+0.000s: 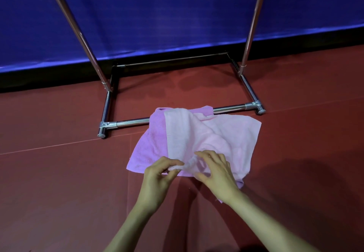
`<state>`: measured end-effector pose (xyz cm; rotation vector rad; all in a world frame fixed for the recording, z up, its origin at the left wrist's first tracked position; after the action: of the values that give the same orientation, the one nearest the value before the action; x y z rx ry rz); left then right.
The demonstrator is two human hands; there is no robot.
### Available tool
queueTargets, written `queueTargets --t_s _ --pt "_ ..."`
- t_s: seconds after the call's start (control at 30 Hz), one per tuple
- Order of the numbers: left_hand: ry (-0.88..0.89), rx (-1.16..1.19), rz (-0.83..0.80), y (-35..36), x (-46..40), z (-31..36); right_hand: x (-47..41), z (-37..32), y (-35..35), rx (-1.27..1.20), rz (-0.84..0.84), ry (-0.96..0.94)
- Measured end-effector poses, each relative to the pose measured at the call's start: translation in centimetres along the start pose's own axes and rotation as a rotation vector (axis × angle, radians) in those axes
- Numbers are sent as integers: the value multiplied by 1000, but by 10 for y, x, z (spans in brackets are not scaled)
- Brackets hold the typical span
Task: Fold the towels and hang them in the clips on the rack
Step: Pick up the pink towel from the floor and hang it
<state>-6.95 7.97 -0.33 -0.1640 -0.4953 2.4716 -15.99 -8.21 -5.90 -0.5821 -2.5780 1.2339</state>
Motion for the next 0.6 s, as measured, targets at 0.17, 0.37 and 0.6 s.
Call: queueTargets --t_s 0.17,0.37,0.6 --pt "-51 87 2 4 3 3 -7 -1 -3 -57 29 -26" --pt "-82 208 15 0 2 11 -11 -7 -1 -53 -8 -55" --pt "-146 234 139 -7 -2 12 -3 -17 -8 -297 -1 61"
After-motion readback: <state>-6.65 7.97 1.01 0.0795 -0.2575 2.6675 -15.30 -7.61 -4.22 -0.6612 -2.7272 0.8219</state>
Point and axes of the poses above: each hand's wrist, its own x-axis away from the middle knuckle, its own y-axis out of the palm, z = x × y, the point moved 2 cm from there along -x, towards the middle knuckle, and after that the axes turned 1 degree about z, right-handed, at the moved point
